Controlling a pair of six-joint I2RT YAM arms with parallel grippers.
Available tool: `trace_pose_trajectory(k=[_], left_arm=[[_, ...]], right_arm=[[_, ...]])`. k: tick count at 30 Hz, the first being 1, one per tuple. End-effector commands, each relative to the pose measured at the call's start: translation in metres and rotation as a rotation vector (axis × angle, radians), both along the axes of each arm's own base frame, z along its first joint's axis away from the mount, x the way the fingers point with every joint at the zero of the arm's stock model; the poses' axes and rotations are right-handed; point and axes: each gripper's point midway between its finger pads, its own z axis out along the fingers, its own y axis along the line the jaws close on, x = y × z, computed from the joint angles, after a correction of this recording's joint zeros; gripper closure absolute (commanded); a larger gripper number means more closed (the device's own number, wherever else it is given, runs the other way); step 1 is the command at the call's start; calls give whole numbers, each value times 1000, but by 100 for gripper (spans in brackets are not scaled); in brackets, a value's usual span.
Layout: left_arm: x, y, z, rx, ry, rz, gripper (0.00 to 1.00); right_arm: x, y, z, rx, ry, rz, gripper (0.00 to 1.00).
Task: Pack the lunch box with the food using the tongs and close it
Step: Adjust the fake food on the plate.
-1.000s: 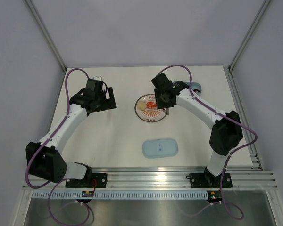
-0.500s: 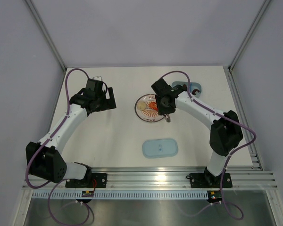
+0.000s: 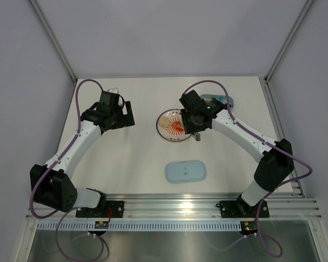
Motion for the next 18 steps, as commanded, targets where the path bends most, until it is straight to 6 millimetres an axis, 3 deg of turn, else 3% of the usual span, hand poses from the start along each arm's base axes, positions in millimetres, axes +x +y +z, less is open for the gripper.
trace_pose_trajectory(k=[1, 8, 18], left_arm=[[6, -3, 13, -22, -54, -3, 1], [5, 0, 12, -18, -54, 6, 1], [4, 1, 12, -13, -53, 12, 1]], right_arm=[[-3, 5, 8, 13, -13, 69, 56], [-5, 1, -1, -61, -5, 209, 52], [2, -2, -22, -125, 21, 231, 50]])
